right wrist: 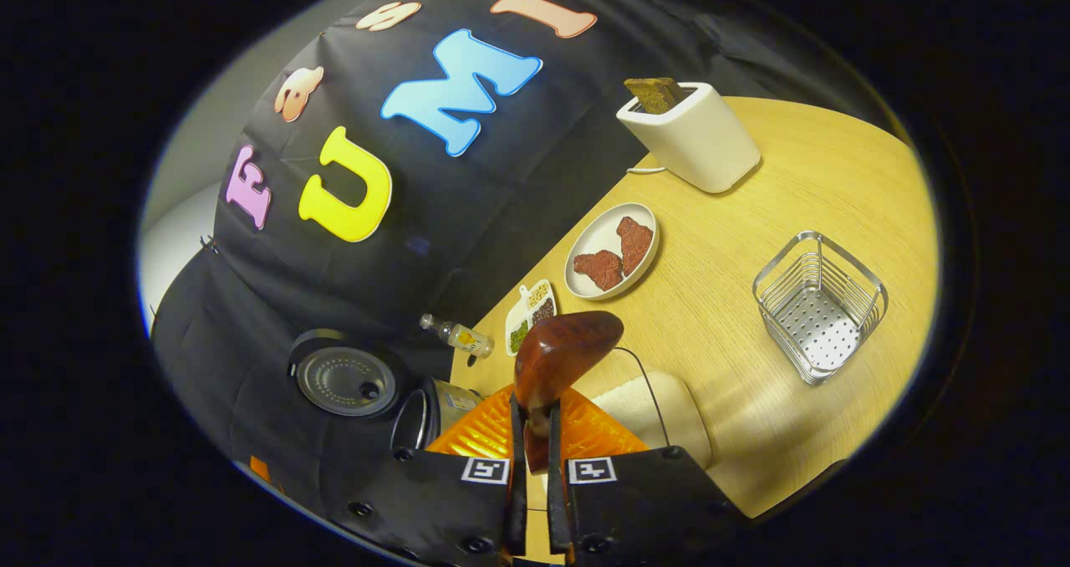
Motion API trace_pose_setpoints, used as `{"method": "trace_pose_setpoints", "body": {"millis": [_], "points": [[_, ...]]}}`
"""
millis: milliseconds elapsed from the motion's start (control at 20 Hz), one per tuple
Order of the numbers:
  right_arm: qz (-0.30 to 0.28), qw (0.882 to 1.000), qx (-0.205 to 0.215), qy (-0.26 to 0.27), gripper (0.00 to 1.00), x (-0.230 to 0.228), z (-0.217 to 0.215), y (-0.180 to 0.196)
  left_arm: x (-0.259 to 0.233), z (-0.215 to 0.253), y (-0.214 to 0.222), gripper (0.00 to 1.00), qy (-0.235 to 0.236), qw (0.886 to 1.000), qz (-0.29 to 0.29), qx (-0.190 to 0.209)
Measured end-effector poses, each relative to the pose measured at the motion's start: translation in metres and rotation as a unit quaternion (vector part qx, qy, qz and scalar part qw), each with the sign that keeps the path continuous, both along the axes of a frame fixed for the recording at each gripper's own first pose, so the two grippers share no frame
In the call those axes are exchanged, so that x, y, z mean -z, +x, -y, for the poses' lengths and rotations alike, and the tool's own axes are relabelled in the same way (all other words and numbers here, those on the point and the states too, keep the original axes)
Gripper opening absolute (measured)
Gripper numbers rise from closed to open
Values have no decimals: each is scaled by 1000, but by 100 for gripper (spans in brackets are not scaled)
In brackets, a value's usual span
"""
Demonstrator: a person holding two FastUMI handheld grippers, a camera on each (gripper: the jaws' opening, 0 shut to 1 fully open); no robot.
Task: Close the left gripper, press the button to open the rice cooker; take a wooden spoon from the chopstick holder with the right hand, scoop a spoonful of rice and pour it into the rice cooker, then put the wooden spoon back into the chopstick holder.
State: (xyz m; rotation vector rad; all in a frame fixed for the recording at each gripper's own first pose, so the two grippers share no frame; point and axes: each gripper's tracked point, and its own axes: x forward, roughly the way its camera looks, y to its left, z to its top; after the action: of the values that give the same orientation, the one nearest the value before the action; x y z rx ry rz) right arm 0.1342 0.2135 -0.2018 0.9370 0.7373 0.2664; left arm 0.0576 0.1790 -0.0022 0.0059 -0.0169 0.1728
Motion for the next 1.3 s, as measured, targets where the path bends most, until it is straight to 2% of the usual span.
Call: {"method": "trace_pose_setpoints", "body": {"millis": [250,350,550,650,750,800,850,1300], "points": [[-1,999,11,49,12,-21,-3,6,-2,-2,-3,78,-2,1000,1,-3],[1,998,13,65,8,-31,-6,7,-1,-3,-3,78,-1,1000,2,-6],[10,997,9,82,7,-50,-16,12,-1,-5,-6,78,-1,1000,4,-13],[14,996,4,91,12,-60,-23,16,-1,-7,-8,78,-3,1000,4,-17],[19,995,-1,101,12,-69,-34,20,0,-8,-10,78,-4,1000,3,-21],[22,994,-5,106,8,-75,-40,21,0,-9,-11,78,-5,1000,1,-24],[25,994,-9,109,12,-79,-46,24,0,-9,-12,78,-6,1000,1,-26],[43,990,-45,129,11,-107,-106,37,11,-26,-29,78,-16,998,-8,-62]]}}
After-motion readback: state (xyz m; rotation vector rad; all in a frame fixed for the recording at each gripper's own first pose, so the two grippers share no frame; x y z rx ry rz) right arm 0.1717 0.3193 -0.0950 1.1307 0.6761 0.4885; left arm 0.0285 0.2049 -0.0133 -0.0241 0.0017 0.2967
